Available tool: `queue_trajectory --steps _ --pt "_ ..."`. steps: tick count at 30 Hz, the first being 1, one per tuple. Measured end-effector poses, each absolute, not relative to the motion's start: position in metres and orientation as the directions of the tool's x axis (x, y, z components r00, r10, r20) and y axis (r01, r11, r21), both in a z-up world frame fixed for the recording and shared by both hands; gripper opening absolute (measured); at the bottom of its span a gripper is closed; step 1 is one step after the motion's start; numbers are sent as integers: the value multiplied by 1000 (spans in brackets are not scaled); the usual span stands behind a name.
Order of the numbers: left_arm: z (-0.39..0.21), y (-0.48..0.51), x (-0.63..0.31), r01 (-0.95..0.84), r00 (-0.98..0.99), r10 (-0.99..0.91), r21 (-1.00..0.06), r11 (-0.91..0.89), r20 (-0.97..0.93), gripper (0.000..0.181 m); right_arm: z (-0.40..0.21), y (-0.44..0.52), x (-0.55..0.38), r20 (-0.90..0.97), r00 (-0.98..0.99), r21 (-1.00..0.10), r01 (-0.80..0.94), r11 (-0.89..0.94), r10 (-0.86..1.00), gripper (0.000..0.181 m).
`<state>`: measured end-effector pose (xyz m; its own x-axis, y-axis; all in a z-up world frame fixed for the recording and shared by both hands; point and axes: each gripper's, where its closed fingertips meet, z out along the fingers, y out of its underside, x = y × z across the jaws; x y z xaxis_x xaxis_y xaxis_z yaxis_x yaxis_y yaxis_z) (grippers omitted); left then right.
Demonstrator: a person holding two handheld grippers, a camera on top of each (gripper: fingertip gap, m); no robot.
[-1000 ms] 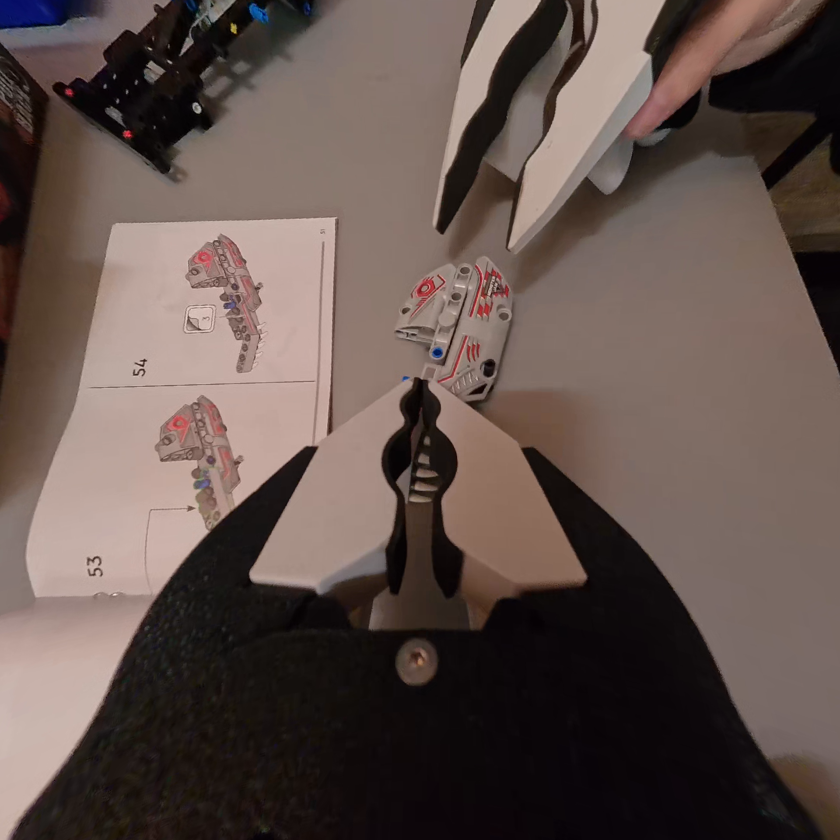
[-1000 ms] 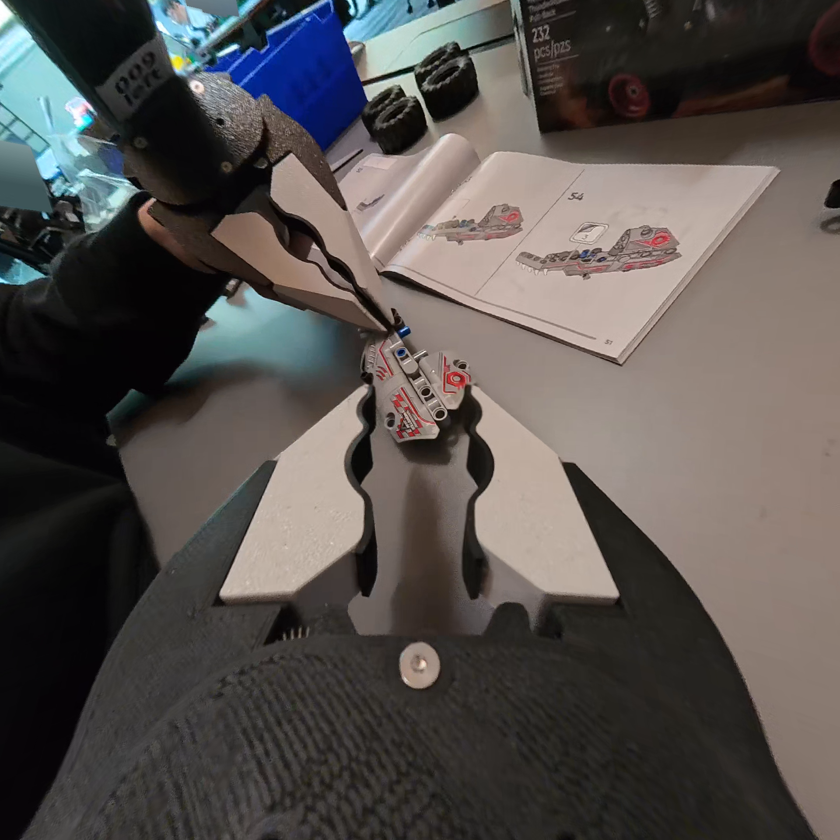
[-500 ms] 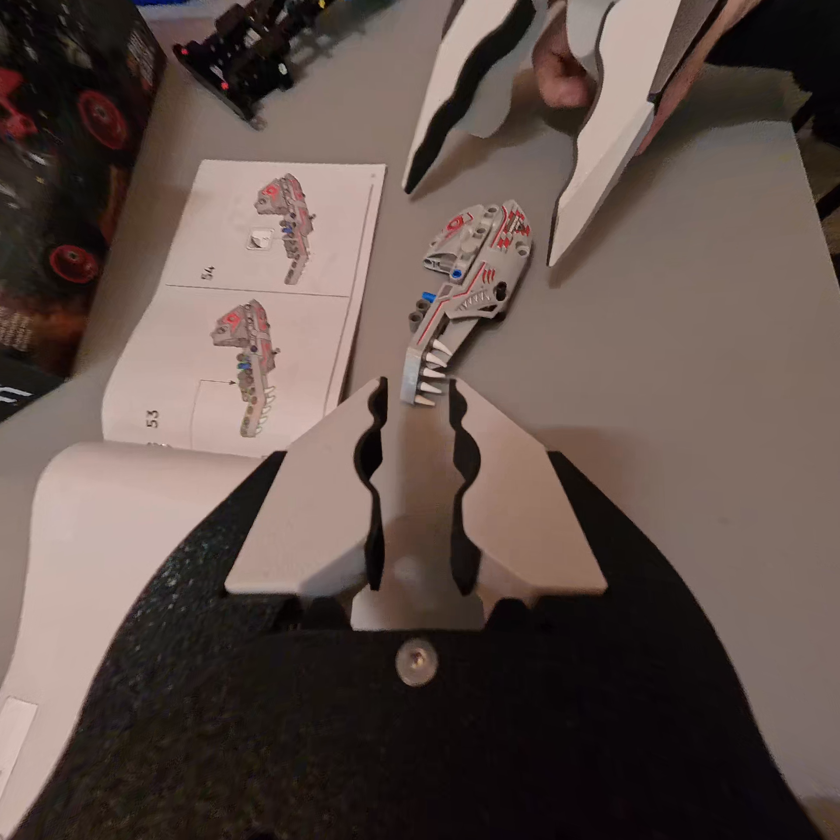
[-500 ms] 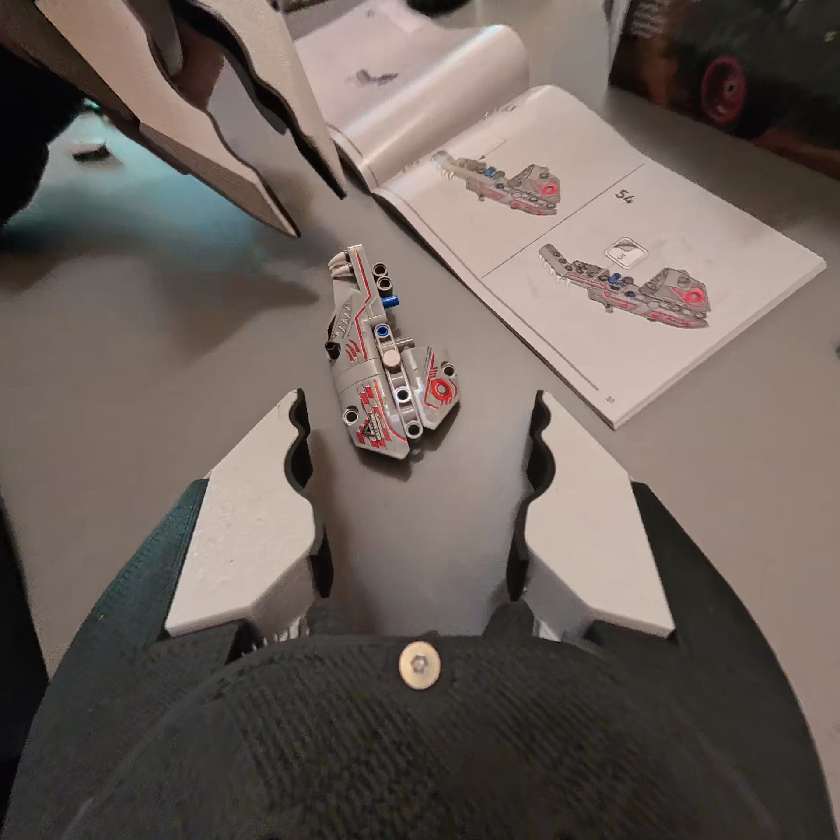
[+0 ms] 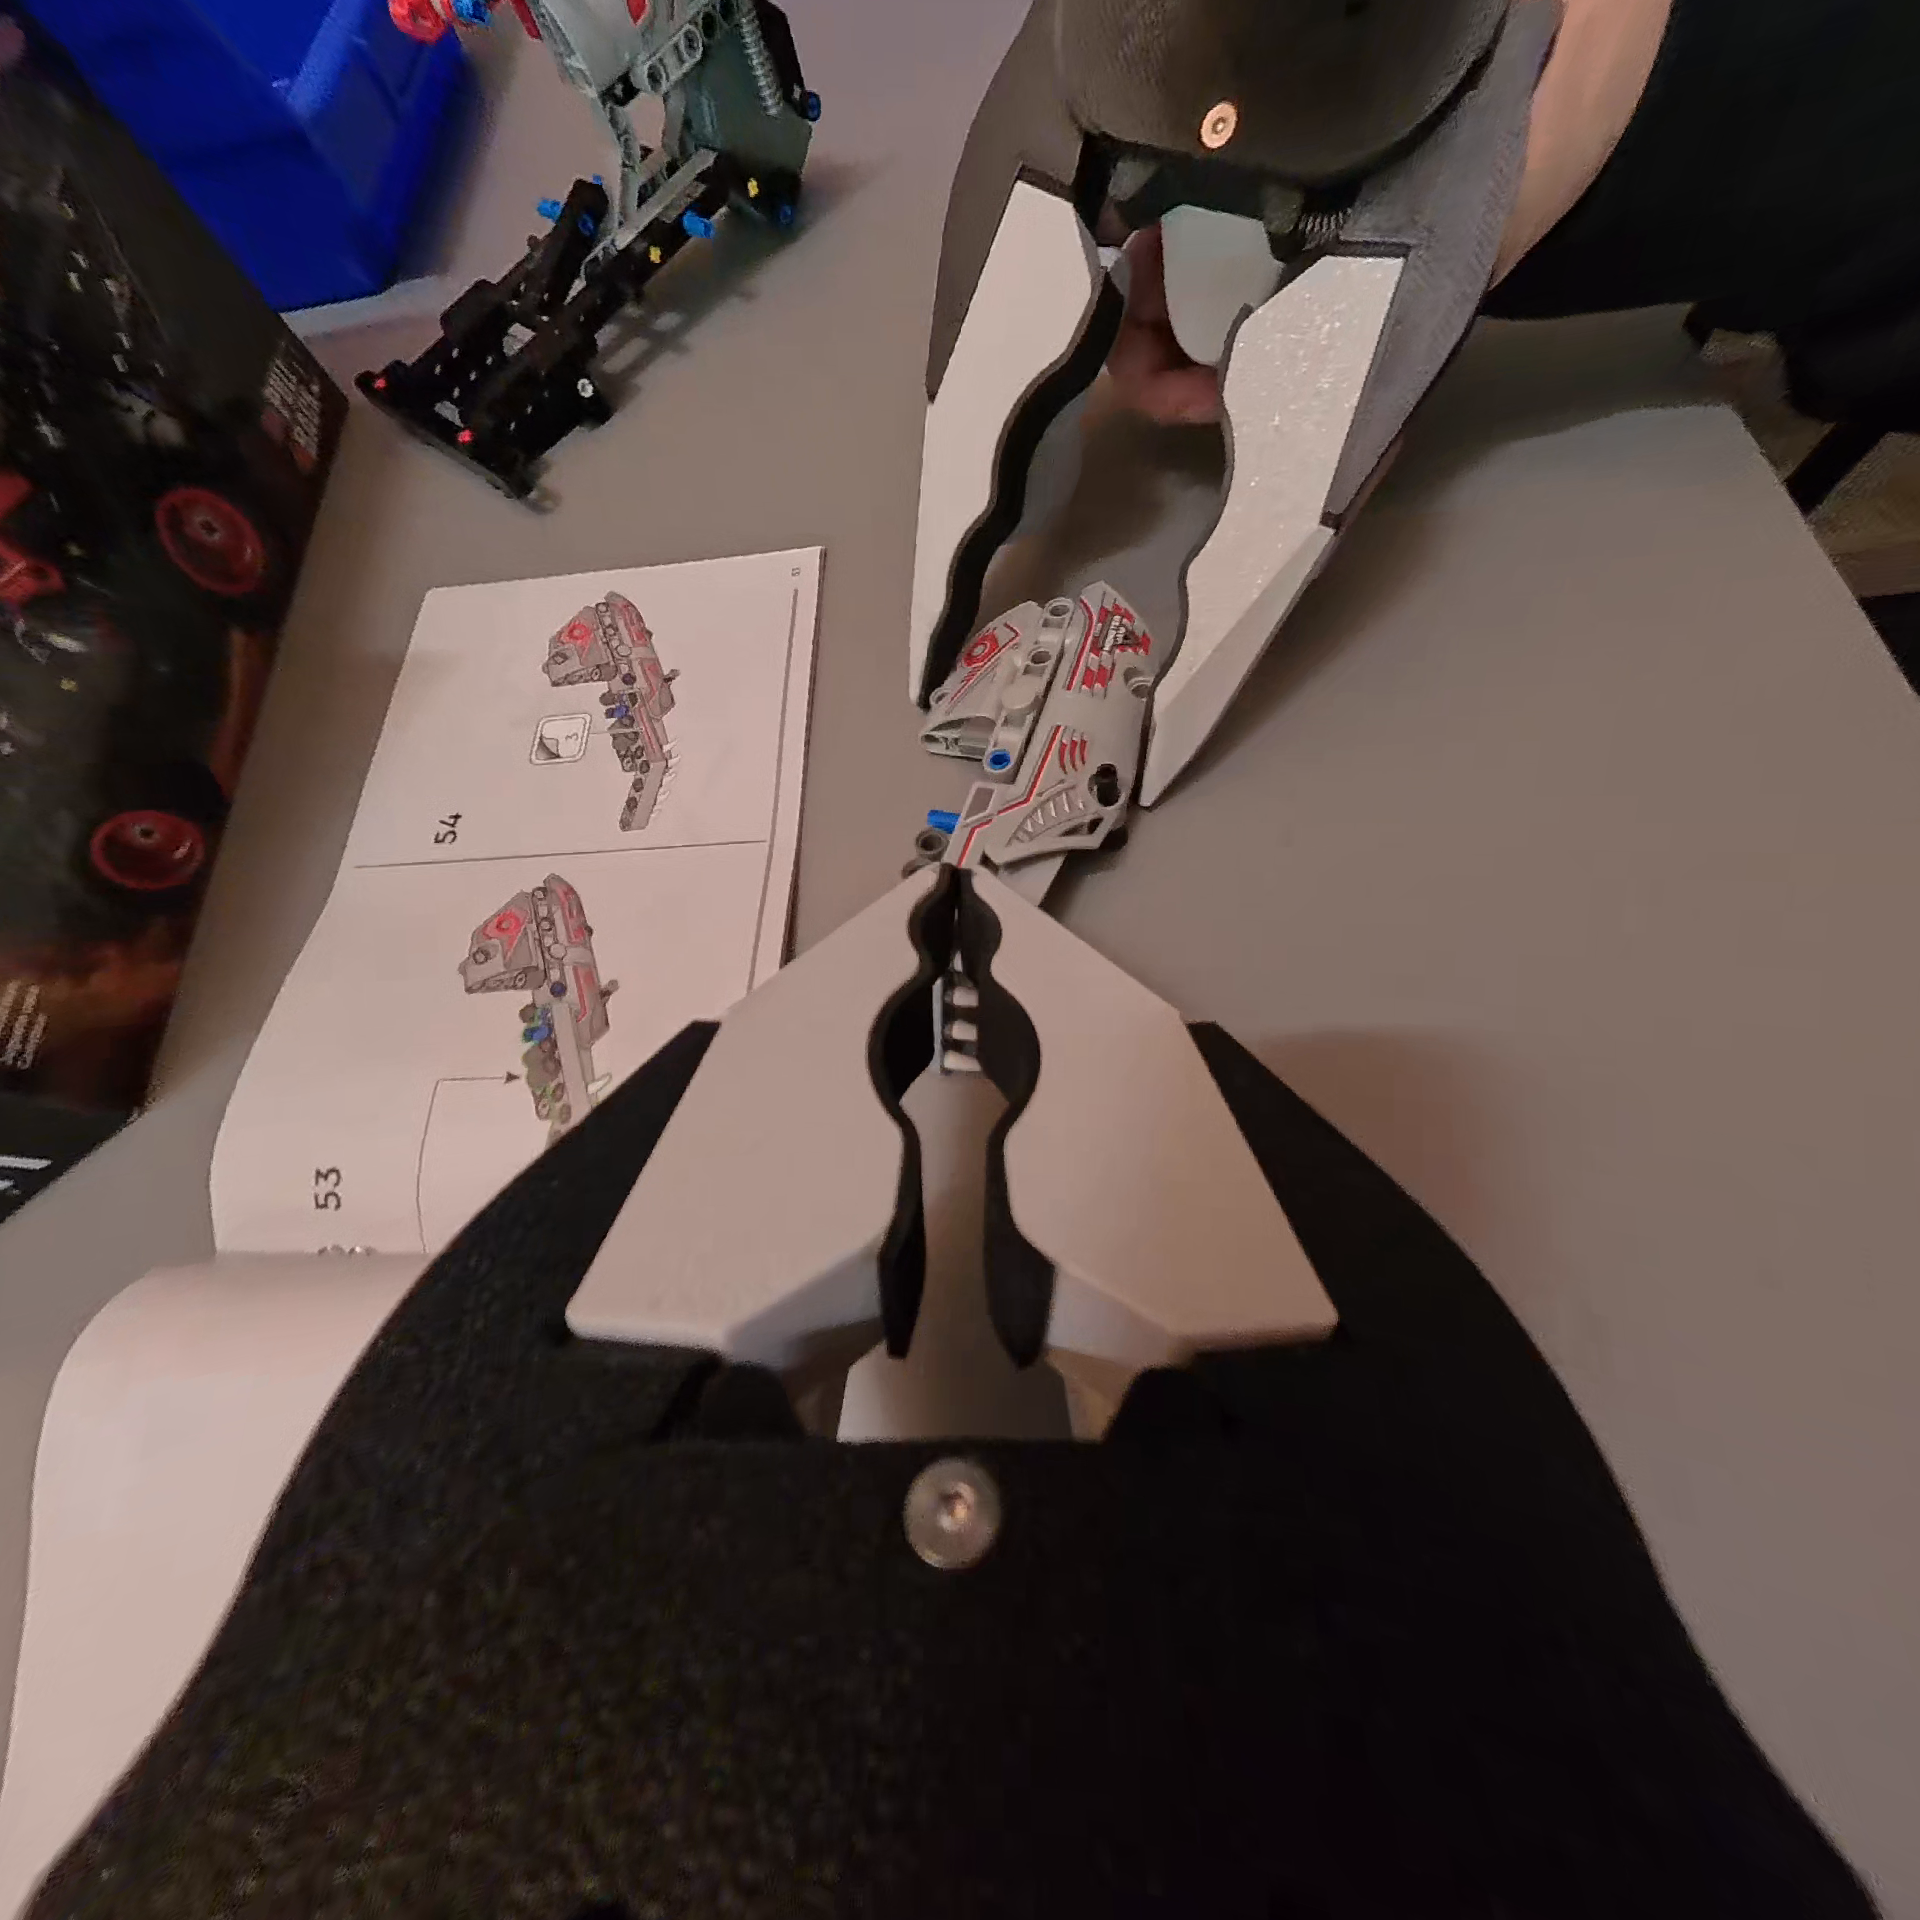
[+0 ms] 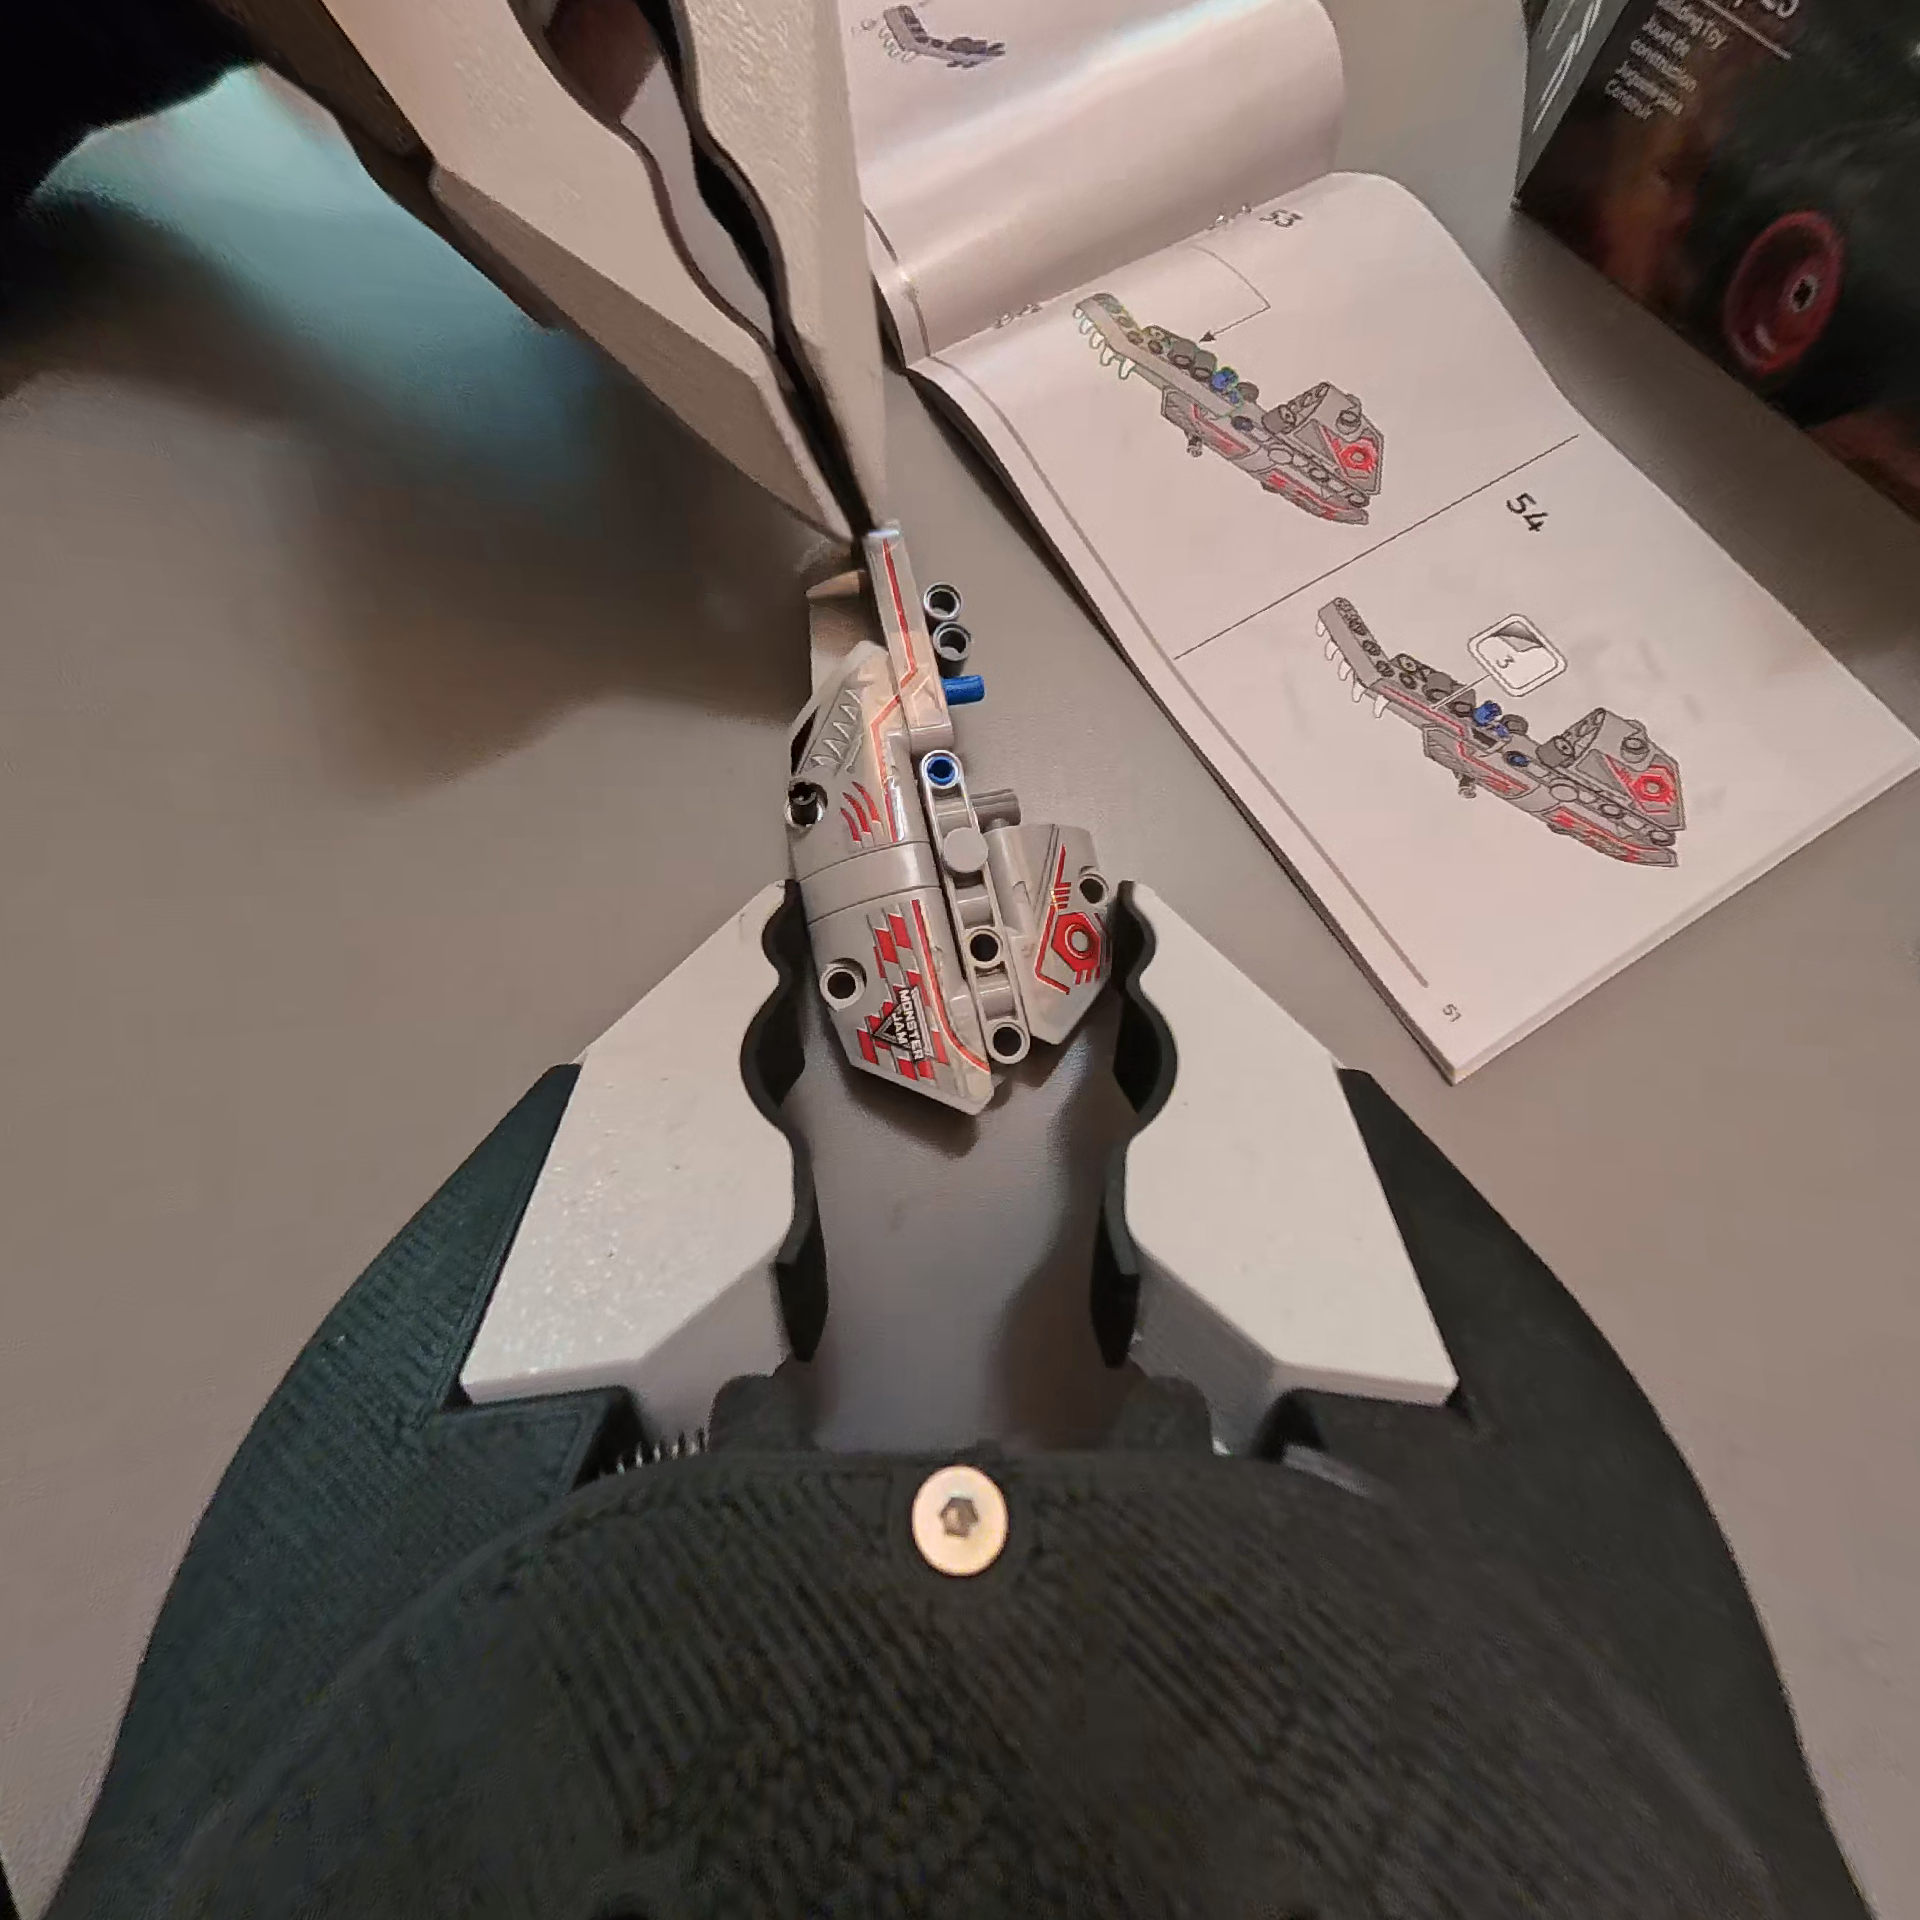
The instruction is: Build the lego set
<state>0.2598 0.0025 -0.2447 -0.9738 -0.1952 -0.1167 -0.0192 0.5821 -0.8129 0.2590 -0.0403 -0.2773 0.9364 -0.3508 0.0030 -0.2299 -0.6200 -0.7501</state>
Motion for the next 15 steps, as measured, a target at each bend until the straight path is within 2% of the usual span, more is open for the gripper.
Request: queue_trajectory --steps 1,7,15 --pt "-248 2 262 -11 -972 -196 -805 594 -132 0 -277 -40 259 2 935 -750 -233 -619 -354 58" --pt "-255 10 262 50 -960 -179 -757 651 -218 0 -277 -36 255 -2 937 -750 -232 -619 -349 57" --pt "-242 33 274 -107 -936 -334 -813 572 -112 0 -278 -36 254 -2 938 -750 -231 -619 -348 57"
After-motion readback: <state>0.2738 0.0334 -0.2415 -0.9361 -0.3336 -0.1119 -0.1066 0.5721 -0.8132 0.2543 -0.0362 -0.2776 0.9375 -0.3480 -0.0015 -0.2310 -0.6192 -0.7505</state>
